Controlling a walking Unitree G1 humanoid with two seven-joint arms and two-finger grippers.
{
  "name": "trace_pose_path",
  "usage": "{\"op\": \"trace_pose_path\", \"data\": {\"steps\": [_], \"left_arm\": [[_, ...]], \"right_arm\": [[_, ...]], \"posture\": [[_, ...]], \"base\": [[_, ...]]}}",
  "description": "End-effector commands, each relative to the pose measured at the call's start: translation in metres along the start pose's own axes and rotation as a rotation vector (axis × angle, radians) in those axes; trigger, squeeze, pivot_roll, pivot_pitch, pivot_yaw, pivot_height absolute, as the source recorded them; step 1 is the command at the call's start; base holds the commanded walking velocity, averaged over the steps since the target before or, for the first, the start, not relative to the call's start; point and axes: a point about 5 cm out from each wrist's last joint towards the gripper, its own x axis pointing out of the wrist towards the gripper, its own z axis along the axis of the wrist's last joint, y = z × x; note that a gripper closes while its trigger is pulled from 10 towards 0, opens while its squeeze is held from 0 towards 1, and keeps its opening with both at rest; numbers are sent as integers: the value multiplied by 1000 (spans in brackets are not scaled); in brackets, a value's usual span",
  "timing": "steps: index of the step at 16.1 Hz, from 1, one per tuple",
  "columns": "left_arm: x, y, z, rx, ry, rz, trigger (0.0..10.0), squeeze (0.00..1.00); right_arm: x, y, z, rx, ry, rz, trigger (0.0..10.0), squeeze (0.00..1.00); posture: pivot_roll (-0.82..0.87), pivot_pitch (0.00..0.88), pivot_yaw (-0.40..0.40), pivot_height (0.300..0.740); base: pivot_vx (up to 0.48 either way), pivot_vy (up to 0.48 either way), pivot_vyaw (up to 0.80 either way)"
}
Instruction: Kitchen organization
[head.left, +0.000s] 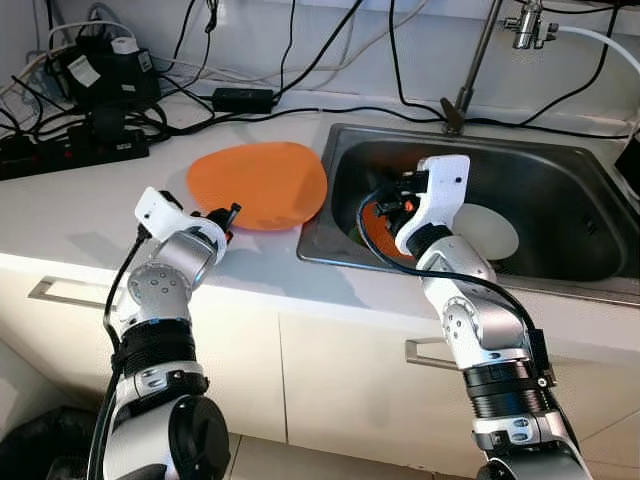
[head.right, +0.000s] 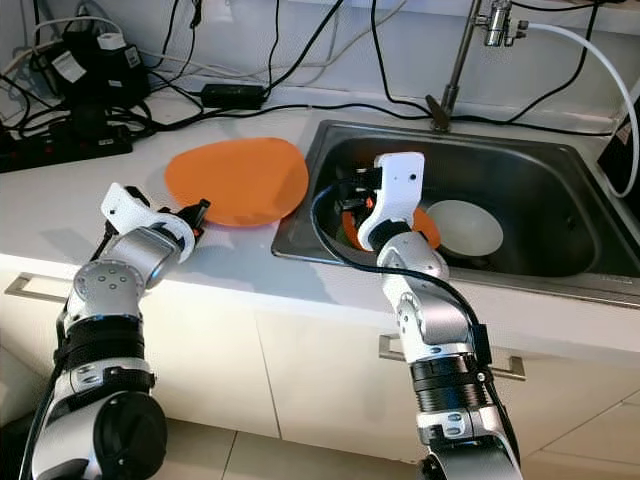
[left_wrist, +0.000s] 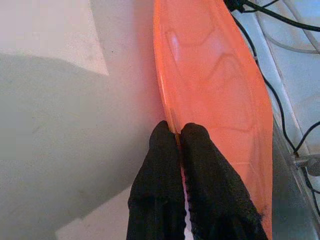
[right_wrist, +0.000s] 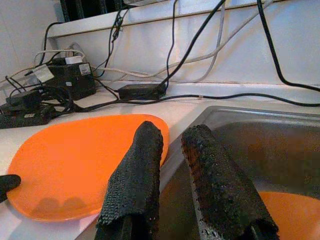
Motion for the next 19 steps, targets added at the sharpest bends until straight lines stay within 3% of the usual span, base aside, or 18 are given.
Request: {"op": "trace_pose_path", "data": {"steps": [1, 4, 5, 7, 10, 14, 19], "left_arm": [[0, 3, -9, 26, 23, 2, 0, 0], [-2, -8, -1, -5, -41, -87, 0, 0], [-4, -12, 0, -18, -56, -129, 3725, 0], [-4, -16, 1, -21, -73, -188, 10000, 0], [-10, -28, 3, -10, -104, -235, 10000, 0], [-11, -30, 2, -1, -104, -250, 10000, 0], [-20, -40, 8, -68, -174, -332, 10000, 0]], "right_arm": [[1, 1, 3, -9, -3, 8, 10000, 0], [1, 1, 3, -7, -2, 7, 10000, 0], [1, 1, 2, -6, -1, 6, 10000, 0], [1, 2, 2, -6, 0, 6, 10000, 0], [1, 2, 1, -3, 1, 5, 10000, 0], [1, 2, 1, -3, 1, 4, 10000, 0], [2, 2, 1, 0, -3, 1, 10000, 0]], "posture": [[24, 27, -12, 740], [27, 26, -13, 740], [27, 26, -13, 740], [27, 25, -12, 740], [25, 21, -9, 740], [26, 21, -9, 740], [29, 17, -9, 740]], "base": [[0, 0, 0], [0, 0, 0], [0, 0, 0], [0, 0, 0], [0, 0, 0], [0, 0, 0], [0, 0, 0]]}}
